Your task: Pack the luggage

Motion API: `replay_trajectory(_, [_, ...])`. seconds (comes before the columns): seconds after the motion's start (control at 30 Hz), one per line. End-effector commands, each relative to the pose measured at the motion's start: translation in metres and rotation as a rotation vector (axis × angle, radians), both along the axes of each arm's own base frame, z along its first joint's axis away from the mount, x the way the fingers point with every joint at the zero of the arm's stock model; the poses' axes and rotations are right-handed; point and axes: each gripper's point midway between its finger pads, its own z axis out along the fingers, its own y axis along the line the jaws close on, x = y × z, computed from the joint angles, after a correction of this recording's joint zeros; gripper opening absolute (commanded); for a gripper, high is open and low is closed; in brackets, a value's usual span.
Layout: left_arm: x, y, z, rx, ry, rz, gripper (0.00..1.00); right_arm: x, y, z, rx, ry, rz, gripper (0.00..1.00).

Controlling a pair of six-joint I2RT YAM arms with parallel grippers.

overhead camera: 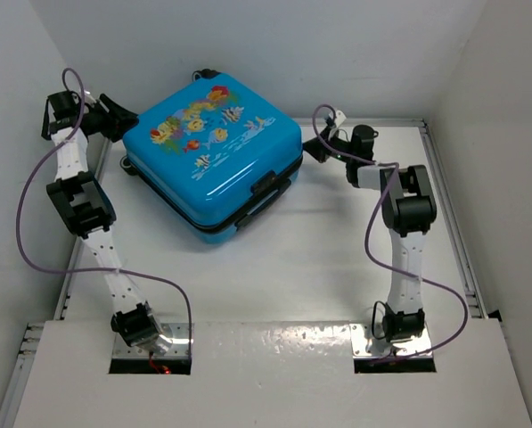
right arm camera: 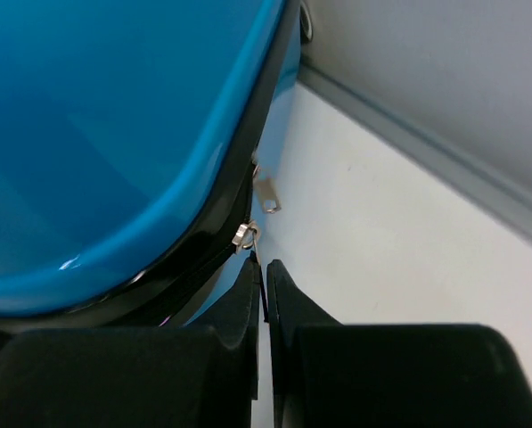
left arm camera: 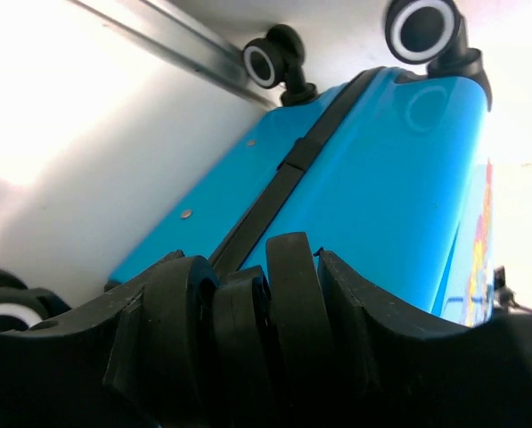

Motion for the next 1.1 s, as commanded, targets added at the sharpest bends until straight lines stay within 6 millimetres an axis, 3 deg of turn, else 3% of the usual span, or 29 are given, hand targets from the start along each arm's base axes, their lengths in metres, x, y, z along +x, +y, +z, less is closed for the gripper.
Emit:
replay_trajectory(0.0, [0.037, 0.039, -0.087, 0.393, -0.119, -0.038, 0.0, 0.056, -0.04, 0.007, -0.023, -0.205, -0.148, 0.0])
replay_trajectory(0.1, [0.038, 0.033, -0.104, 0.388, -0.1, -0.057, 0.0, 0.085, -0.027, 0.021, 0.014, -0.266, -0.163, 0.0])
replay_trajectory(0.13, [0.038, 0.031, -0.104, 0.383, -0.104, -0.063, 0.0, 0.093, -0.029, -0.01, 0.013, -0.23, -0.193, 0.0])
replay_trajectory(0.17, [0.038, 0.031, -0.109, 0.379, -0.096, -0.065, 0.0, 0.108, -0.024, 0.022, 0.035, -0.305, -0.198, 0.0])
replay_trajectory(0.2, [0.039, 0.021, -0.108, 0.364, -0.1, -0.081, 0.0, 0.112, -0.014, 0.021, 0.044, -0.311, -0.197, 0.0])
replay_trajectory(0.23, [0.039, 0.021, -0.108, 0.363, -0.1, -0.081, 0.0, 0.123, -0.015, 0.005, 0.053, -0.299, -0.23, 0.0])
replay_trajectory(0.27, [0.042, 0.014, -0.107, 0.367, -0.11, -0.092, 0.0, 0.13, -0.01, 0.02, 0.078, -0.322, -0.23, 0.0])
replay_trajectory(0.33, [0.043, 0.014, -0.099, 0.372, -0.121, -0.09, 0.0, 0.135, 0.003, 0.01, 0.086, -0.31, -0.23, 0.0])
replay_trajectory(0.4, [0.041, 0.005, -0.095, 0.36, -0.124, -0.102, 0.0, 0.132, 0.017, 0.012, 0.09, -0.321, -0.213, 0.0])
replay_trajectory(0.43, [0.041, 0.003, -0.08, 0.356, -0.151, -0.102, 0.07, 0.13, 0.017, 0.018, 0.1, -0.321, -0.22, 0.0])
replay_trajectory(0.47, [0.041, 0.002, -0.072, 0.357, -0.164, -0.096, 0.41, 0.123, 0.018, 0.023, 0.1, -0.309, -0.222, 0.06])
replay_trajectory(0.5, [0.039, -0.001, -0.071, 0.334, -0.172, -0.09, 0.57, 0.111, 0.017, 0.003, 0.082, -0.26, -0.221, 0.22])
replay_trajectory(0.53, [0.037, -0.002, -0.061, 0.33, -0.187, -0.08, 0.69, 0.106, 0.012, 0.032, 0.088, -0.314, -0.229, 0.29])
replay_trajectory(0.57, [0.034, 0.004, -0.026, 0.352, -0.232, -0.047, 0.77, 0.091, 0.009, 0.042, 0.077, -0.306, -0.231, 0.35])
replay_trajectory(0.6, [0.029, 0.003, -0.023, 0.343, -0.231, -0.03, 0.87, 0.076, -0.001, 0.024, 0.052, -0.257, -0.243, 0.44])
replay_trajectory(0.63, [0.024, 0.007, -0.008, 0.346, -0.248, -0.013, 0.9, 0.065, -0.008, 0.085, 0.066, -0.343, -0.248, 0.47])
replay_trajectory(0.67, [0.019, 0.005, 0.007, 0.353, -0.263, -0.011, 0.94, 0.05, -0.015, 0.064, 0.042, -0.28, -0.253, 0.5])
replay_trajectory(0.7, [0.007, 0.008, 0.037, 0.357, -0.289, 0.022, 0.94, 0.031, -0.021, 0.045, 0.011, -0.229, -0.252, 0.55])
replay_trajectory(0.73, [-0.001, 0.016, 0.051, 0.365, -0.295, 0.055, 1.0, 0.024, -0.035, 0.047, -0.006, -0.226, -0.268, 0.58])
replay_trajectory(0.77, [-0.007, 0.016, 0.063, 0.372, -0.295, 0.079, 1.0, 0.003, -0.042, 0.077, -0.015, -0.244, -0.279, 0.61])
replay_trajectory(0.8, [-0.021, 0.027, 0.064, 0.37, -0.254, 0.114, 1.0, -0.012, -0.055, 0.064, -0.039, -0.2, -0.299, 0.63])
replay_trajectory(0.83, [-0.036, 0.034, 0.093, 0.414, -0.268, 0.162, 1.0, -0.029, -0.064, 0.099, -0.046, -0.206, -0.304, 0.67])
replay_trajectory(0.87, [-0.05, 0.047, 0.088, 0.418, -0.218, 0.208, 1.0, -0.048, -0.077, 0.076, -0.08, -0.142, -0.32, 0.7])
replay_trajectory(0.9, [-0.065, 0.053, 0.088, 0.42, -0.171, 0.243, 1.0, -0.057, -0.09, 0.1, -0.08, -0.162, -0.358, 0.71])
replay_trajectory(0.93, [-0.083, 0.062, 0.108, 0.466, -0.167, 0.304, 1.0, -0.08, -0.088, 0.088, -0.104, -0.047, -0.346, 0.74])
replay_trajectory(0.97, [-0.097, 0.069, 0.108, 0.485, -0.138, 0.333, 1.0, -0.085, -0.112, 0.086, -0.131, -0.014, -0.385, 0.78])
replay_trajectory(1.0, [-0.115, 0.078, 0.09, 0.533, -0.058, 0.361, 1.0, -0.095, -0.121, 0.105, -0.136, -0.02, -0.411, 0.85])
replay_trajectory(1.03, [-0.129, 0.081, 0.091, 0.574, -0.038, 0.367, 1.0, -0.11, -0.129, 0.09, -0.153, 0.084, -0.428, 0.87])
replay_trajectory(1.07, [-0.144, 0.074, 0.107, 0.619, -0.062, 0.351, 1.0, -0.131, -0.129, 0.103, -0.155, 0.118, -0.418, 0.9])
